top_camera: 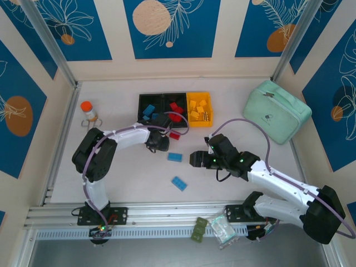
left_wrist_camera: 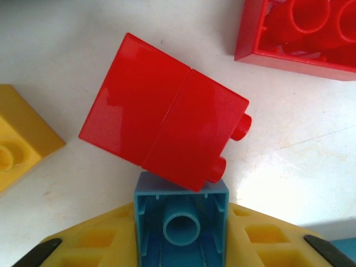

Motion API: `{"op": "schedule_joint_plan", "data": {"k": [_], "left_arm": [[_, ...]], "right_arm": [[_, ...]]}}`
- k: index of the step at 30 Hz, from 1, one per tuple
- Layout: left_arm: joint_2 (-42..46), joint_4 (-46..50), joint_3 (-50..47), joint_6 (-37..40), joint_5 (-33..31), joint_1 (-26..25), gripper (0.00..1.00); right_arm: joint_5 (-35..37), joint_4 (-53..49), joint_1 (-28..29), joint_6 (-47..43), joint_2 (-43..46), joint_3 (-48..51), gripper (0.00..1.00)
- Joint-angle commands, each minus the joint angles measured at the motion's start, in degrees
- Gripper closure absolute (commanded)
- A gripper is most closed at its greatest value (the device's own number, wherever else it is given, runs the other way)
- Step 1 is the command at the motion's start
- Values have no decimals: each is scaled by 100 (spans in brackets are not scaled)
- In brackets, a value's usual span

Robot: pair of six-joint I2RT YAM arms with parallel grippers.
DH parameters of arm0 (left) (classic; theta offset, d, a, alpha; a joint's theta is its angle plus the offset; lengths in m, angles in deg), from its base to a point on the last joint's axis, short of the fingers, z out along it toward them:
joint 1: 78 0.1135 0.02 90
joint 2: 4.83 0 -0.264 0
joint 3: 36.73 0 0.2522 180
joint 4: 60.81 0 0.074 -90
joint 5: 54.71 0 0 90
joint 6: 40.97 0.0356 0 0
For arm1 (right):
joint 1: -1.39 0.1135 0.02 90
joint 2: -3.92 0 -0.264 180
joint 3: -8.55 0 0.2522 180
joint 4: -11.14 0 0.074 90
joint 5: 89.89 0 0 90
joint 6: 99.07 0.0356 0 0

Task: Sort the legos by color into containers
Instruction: Pick up the lego from the center of the table, then place the lego in the container.

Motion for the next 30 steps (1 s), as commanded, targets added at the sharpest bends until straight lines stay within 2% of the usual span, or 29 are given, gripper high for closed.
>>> {"op": "schedule_joint_plan", "data": {"k": [1,9,15,21,30], "left_arm": [[531,218,-115,53,11,-65,66],[1155,434,-229,33,-20,52,66],[1311,590,104,91,26,469,66],[1029,714,801,149,155,956,66],[60,949,2096,283,126,1414,66]], "right_arm": [[-137,116,-12,38,-52,37,28],[-163,135,10,-55,-272,-229,28],[-85,196,13,-140,-592,-582,28],[-37,214,14,-205,-1036,-1017,29],[84,113,-20,-227,-1386,-1461,29]]}}
